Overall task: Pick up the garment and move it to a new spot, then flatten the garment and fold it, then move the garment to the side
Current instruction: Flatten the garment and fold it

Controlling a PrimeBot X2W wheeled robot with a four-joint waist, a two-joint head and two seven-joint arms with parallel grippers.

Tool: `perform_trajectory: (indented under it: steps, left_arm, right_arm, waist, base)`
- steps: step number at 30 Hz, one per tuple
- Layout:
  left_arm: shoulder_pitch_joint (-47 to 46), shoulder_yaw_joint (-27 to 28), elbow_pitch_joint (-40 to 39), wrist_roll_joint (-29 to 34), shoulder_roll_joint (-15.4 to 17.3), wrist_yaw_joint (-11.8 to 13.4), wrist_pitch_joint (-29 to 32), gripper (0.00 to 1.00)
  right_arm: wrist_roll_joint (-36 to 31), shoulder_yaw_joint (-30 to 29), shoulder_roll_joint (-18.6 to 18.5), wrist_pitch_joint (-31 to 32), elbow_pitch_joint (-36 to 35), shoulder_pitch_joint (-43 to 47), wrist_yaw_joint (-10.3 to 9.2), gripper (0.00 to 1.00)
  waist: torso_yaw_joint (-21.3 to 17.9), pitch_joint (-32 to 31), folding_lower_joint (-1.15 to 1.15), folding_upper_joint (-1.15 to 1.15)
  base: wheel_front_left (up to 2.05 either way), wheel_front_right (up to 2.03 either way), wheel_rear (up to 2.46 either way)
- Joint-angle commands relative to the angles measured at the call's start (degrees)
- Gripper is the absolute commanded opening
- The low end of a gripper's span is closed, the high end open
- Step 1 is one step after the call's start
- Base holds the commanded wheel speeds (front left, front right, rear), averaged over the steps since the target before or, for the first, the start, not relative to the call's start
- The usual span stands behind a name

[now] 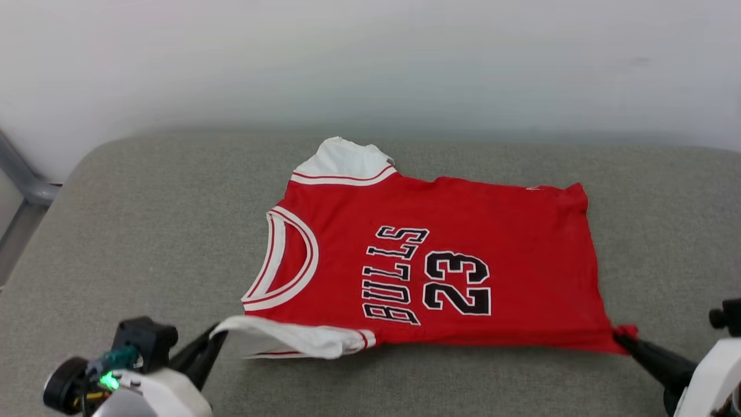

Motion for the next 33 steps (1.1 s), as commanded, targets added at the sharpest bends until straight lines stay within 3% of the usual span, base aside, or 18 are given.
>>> perform_trajectory:
  steps: [1,17,33]
  left_arm:
    - [-1.8,0.06,0.65,0.35,-0.26,-0.24,-0.17,0.0]
    - [-21.45,-2.79,13.38,4.43,-4.64,-1.18,0.28,0.0]
    - [-32.0,-5.15,28.28,6.63,-8.23,-2.46,-3.11,0.0]
  right_arm:
    - [-0.26,-0.51,-0.31,0.27,0.04,-1.36,-0.06,0.0]
    - [-2.37,-0.96,2.91,8.34,4.54,-13.32,-0.07,0.0]
    - [-4.89,1.4,6.55,9.93,9.98,-19.55,-0.07,0.0]
  waist:
    - [-0.37,1.22,0.0,-0.01]
    - [-2.06,12.04,0.0,-0.01]
    - [-2.03,16.79,0.0,-0.01]
  base:
    - [0.0,0.0,0.0]
    - [0.0,0.0,0.0]
    - [0.0,0.0,0.0]
